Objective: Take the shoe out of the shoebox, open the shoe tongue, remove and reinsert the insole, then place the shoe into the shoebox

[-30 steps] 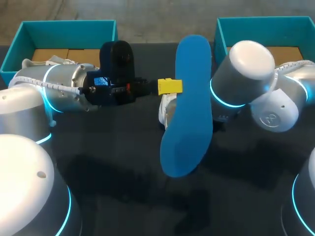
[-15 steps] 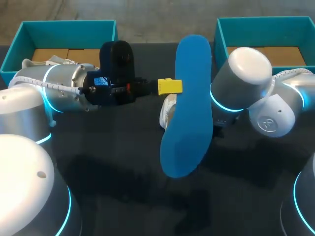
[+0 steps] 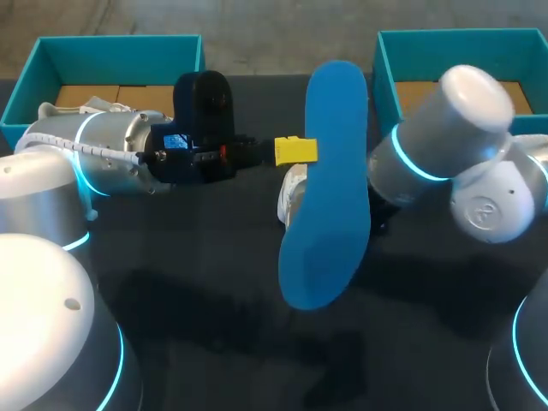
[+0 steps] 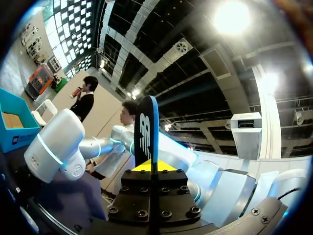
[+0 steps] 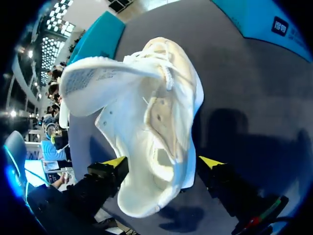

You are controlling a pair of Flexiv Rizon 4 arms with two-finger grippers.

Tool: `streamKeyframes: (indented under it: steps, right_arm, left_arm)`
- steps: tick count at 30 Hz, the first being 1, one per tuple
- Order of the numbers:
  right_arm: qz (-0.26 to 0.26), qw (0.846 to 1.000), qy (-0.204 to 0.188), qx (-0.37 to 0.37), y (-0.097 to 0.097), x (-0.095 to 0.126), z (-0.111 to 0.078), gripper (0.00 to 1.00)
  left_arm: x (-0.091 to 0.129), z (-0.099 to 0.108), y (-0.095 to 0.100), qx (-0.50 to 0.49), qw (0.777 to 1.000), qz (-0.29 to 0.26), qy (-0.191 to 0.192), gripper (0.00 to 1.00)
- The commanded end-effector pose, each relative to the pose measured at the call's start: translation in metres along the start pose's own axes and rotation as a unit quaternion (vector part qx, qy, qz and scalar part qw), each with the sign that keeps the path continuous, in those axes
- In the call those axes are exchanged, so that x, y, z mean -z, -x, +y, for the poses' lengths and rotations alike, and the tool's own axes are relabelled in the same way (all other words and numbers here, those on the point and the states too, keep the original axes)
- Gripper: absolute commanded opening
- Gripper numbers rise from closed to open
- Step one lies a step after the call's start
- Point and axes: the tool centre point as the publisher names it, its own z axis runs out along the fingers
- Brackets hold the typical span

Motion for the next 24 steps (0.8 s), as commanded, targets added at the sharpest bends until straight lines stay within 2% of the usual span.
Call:
streamKeyframes:
  steps: [1,11,15,16,20,24]
  right_arm:
    - [0.017,1.0,0.005,0.0,0.008,0.011,-0.007,1.0]
    - [0.017,1.0,0.005,0.0,0.008,0.011,-0.007,1.0]
    - [0.072,0.997,0.007,0.011,0.004,0.033,-0.001,1.0]
    - [0.072,0.997,0.007,0.011,0.004,0.033,-0.001,1.0]
    - [0.112,0.993,-0.008,0.023,-0.003,0.065,0.004,1.0]
    - [0.157,0.988,-0.004,0.016,-0.007,0.091,0.005,1.0]
  left_arm:
    - [0.0,0.001,0.0,-0.001,1.0,0.001,-0.001,0.0]
    - [0.0,0.001,0.0,-0.001,1.0,0.001,-0.001,0.0]
    - [0.0,0.001,0.0,-0.001,1.0,0.001,-0.001,0.0]
    - [0.0,0.001,0.0,-0.001,1.0,0.001,-0.001,0.0]
    - [0.0,0.001,0.0,-0.001,1.0,0.001,-0.001,0.0]
    - [0.0,0.001,0.0,-0.001,1.0,0.001,-0.001,0.0]
